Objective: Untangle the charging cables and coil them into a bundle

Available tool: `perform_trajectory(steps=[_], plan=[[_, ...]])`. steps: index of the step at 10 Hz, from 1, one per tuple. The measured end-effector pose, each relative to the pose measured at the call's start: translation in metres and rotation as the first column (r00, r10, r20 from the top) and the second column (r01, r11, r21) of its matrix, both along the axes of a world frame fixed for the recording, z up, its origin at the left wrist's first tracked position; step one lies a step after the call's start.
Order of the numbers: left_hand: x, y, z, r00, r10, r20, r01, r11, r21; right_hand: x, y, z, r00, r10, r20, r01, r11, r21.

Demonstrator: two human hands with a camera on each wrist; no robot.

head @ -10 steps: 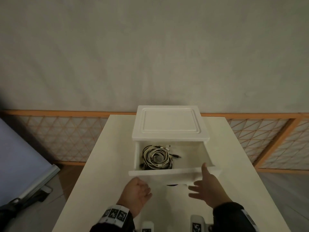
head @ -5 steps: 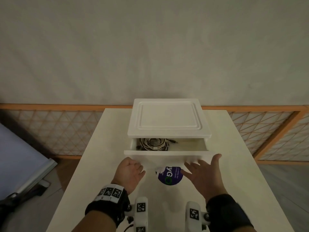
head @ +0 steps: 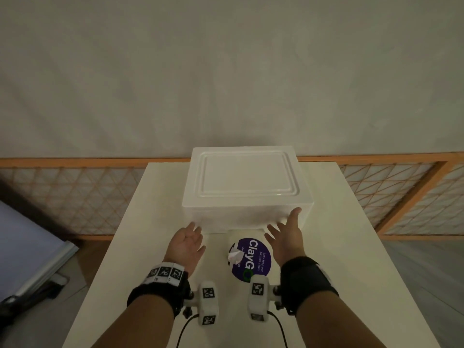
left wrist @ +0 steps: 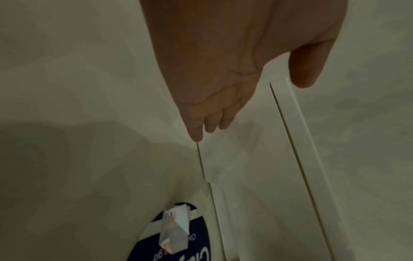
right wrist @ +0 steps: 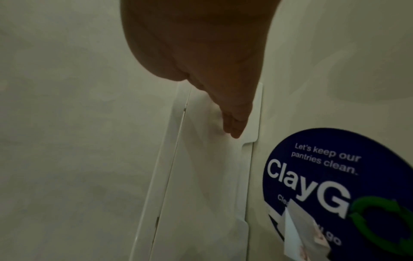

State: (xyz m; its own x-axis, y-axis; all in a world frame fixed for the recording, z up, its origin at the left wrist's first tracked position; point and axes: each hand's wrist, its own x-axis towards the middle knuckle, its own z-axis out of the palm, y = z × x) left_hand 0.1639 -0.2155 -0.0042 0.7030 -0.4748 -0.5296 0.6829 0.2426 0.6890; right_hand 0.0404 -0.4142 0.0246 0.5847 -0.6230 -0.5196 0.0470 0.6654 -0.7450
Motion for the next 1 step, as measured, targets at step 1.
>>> perform_trajectory(steps=[1], plan=[[-0.011,0.0216,0.0089,0.999,-0.026,0.028,0.025,0.999,0.037,-0.0237,-0.0014,0.0004,0.999,0.011,-0.051,-0.013,0.999,-0.043]])
